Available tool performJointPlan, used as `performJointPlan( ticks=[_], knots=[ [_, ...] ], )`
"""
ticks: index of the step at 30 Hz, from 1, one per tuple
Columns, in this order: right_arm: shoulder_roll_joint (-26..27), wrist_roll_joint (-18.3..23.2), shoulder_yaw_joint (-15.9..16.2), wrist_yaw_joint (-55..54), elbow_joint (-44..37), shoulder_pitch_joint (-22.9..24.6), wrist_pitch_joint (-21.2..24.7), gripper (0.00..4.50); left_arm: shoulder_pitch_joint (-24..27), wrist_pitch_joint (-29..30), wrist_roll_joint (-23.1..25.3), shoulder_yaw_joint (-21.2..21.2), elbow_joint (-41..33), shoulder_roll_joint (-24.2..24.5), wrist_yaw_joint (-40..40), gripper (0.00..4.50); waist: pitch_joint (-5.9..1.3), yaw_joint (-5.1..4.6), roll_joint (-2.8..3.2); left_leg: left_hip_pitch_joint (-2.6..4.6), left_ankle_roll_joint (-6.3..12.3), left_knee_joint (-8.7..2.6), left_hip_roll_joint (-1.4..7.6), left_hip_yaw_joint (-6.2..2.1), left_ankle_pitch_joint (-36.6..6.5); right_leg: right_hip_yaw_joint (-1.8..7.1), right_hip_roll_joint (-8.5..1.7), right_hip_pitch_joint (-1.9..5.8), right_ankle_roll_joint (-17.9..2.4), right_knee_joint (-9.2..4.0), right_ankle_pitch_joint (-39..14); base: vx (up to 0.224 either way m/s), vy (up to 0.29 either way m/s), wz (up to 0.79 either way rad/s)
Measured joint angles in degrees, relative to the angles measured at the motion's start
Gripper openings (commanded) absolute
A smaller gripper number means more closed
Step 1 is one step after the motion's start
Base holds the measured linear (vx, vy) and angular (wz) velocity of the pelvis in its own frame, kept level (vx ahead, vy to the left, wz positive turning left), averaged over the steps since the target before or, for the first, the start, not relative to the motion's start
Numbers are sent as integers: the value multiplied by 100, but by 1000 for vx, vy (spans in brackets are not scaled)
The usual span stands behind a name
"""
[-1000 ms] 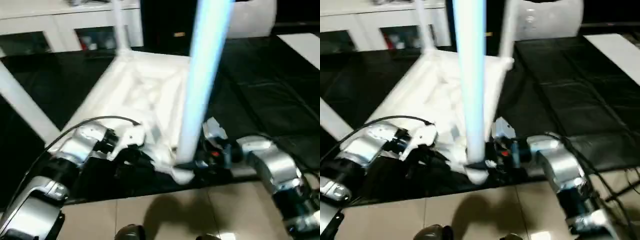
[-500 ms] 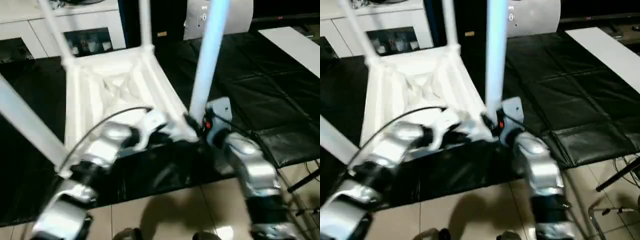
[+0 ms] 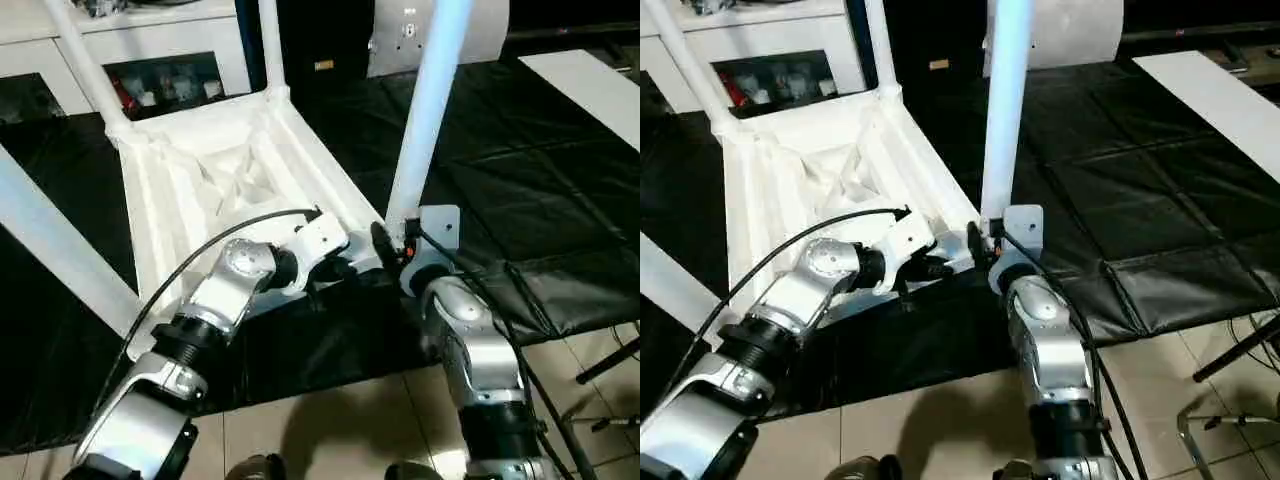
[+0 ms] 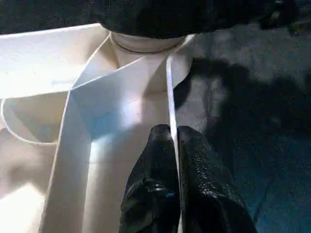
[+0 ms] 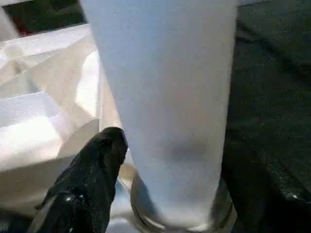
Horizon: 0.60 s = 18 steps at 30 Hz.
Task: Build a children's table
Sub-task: Rotate leg to tighten
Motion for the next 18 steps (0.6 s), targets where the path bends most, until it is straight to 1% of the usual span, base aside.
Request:
performJointPlan(
  ticks=[4, 5, 7, 8, 10, 11, 12, 13, 14, 15, 18],
  knots=[
    [-311, 174, 53, 440, -548, 523, 249, 378, 22, -471, -31, 0, 130, 195, -363, 0, 1, 70, 2, -6, 0, -2, 2, 0, 0, -6, 0, -4, 6, 1, -4, 0, 0, 0],
    [-458, 244, 139, 600, -979, 826, 341, 390, 26, -561, -59, 4, 166, 235, -488, 0, -1, 106, 4, -4, 2, -2, 0, 0, 0, -3, -2, -1, 11, 0, -7, 0, 0, 0],
    [-584, 309, 153, 724, -1238, 1025, 468, 404, 35, -613, -116, 39, 213, 292, -611, 0, -2, 115, 6, -5, 1, 1, 0, 1, 0, -2, -3, -2, 11, 1, -6, 0, 0, 0],
    [-712, 389, 160, 810, -1597, 1271, 582, 411, 72, -611, -188, 74, 204, 331, -747, 0, -7, 122, 13, -2, 1, 1, 0, 2, 0, -1, -4, -1, 11, 2, -6, 0, 0, 0],
    [-828, 483, 208, 913, -2023, 1573, 750, 434, 204, -575, -343, 171, 100, 428, -965, 0, -13, 120, 22, 2, 1, 1, 1, 2, 0, 0, -3, -1, 12, 5, -6, 0, 0, 0],
    [-860, 553, 221, 934, -2228, 1724, 850, 444, 271, -570, -414, 229, 35, 477, -1040, 44, -19, 116, 31, 5, 1, 1, 1, 2, 0, 1, -2, -2, 12, 9, -6, 0, 0, 0],
    [-876, 598, 251, 923, -2363, 1765, 1001, 447, 373, -519, -607, 361, -78, 458, -1054, 56, -20, 110, 33, 4, 0, 2, 0, 4, 0, 4, -3, -4, 12, 12, -6, 0, 0, 0],
    [-889, 626, 253, 919, -2519, 1830, 1135, 449, 508, -520, -883, 561, -289, 391, -1055, 56, -21, 126, 26, 4, -1, 4, 1, 3, 1, 1, -3, -4, 12, 17, -6, 0, 0, 0],
    [-886, 658, 285, 916, -2669, 1849, 1313, 450, 589, -451, -1110, 671, -554, 245, -1019, 56, -29, 138, -1, 3, -2, 10, 6, 2, 1, -3, -1, -2, 12, 20, -6, 0, 0, 0],
    [-885, 668, 348, 913, -2822, 1858, 1444, 450, 666, -351, -1255, 737, -804, 183, -953, 62, -35, 142, -9, 5, -4, 14, 7, 1, 3, -3, -1, 0, 12, 26, -6, 0, 0, 0],
    [-939, 601, 675, 900, -3203, 1913, 1557, 450, 880, 49, -1408, 1034, -1447, 136, -421, 97, -54, 124, -12, 12, -5, 27, 6, 0, 3, 3, -1, 7, 16, 31, -4, 0, 0, 0]
  ],
)
